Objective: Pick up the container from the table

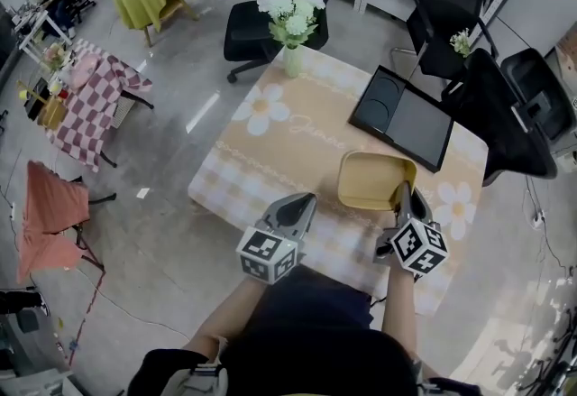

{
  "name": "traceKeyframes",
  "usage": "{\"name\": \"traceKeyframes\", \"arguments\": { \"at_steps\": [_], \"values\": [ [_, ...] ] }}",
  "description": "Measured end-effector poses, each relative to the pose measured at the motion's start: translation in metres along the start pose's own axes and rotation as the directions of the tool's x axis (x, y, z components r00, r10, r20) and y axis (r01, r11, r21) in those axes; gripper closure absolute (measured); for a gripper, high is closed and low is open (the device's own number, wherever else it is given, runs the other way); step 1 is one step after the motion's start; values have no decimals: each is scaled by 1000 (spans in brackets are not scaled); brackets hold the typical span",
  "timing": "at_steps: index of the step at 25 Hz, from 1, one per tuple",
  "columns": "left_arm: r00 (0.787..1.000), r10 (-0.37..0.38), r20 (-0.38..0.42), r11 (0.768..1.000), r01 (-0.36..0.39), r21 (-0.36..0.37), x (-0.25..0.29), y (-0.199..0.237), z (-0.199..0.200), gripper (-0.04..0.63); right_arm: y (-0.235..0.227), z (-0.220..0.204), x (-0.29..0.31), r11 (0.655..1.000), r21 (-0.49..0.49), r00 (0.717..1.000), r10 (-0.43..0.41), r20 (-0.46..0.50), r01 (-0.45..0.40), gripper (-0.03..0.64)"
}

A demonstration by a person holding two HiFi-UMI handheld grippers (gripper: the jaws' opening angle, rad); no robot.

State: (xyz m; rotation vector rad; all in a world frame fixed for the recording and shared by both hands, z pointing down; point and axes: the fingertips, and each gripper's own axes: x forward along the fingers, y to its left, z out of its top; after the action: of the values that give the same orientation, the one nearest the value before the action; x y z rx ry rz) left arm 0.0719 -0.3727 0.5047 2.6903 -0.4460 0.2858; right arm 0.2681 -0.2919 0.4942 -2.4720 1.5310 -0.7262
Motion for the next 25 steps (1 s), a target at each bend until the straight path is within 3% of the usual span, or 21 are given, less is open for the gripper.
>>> {"name": "traceKeyframes", "arguments": {
  "at_steps": [7, 25],
  "values": [
    [1000, -29, 2, 1000, 29, 12, 6, -11, 0, 584, -13, 8, -19, 999, 37, 998, -16, 56, 14, 604],
    [997, -74, 2, 997, 74, 20, 7, -31, -3, 584, -24, 0, -48, 997, 62, 997, -51, 62, 47, 604]
  ]
}}
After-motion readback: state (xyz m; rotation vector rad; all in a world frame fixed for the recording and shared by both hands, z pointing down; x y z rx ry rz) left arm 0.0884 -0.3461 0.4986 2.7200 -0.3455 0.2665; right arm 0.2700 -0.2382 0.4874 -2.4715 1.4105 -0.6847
